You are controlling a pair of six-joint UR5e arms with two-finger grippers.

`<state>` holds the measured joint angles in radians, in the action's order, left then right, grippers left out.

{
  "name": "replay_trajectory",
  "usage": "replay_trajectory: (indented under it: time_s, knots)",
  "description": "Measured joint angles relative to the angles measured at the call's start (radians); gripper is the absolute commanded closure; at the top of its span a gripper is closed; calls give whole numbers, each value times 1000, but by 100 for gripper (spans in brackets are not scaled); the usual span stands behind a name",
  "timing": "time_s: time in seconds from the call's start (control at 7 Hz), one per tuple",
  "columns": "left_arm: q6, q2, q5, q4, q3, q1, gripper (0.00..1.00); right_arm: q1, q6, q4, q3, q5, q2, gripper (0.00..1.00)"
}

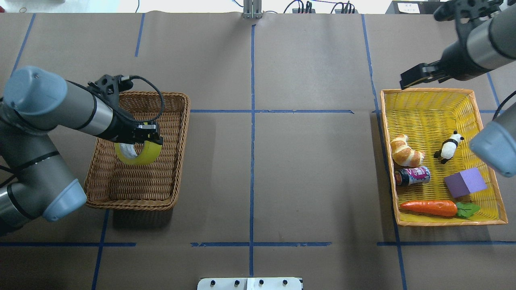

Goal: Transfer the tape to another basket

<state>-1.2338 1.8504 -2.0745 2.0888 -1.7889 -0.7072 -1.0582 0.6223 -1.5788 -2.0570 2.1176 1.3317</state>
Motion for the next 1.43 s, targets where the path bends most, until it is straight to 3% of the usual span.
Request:
replay_trajectory:
  time_s: [0.14, 0.29, 0.71, 1.14, 1.43]
  knots:
    - [40, -7, 29, -24, 10, 16, 14, -45, -44, -7, -1, 56, 23, 0]
    - [78, -10, 40, -61, 5, 22, 0, -85, -80, -10, -2, 100, 45, 0]
    - [115, -40, 38, -140, -58, 10, 0, -150, -180, -16, 0, 157, 120, 0]
    - [343, -61, 34, -493, -237, -48, 0, -272, -523, -174, 45, 162, 195, 0]
    - [511, -112, -25, -565, -264, -172, 0, -426, -662, -206, 159, 254, 250, 0]
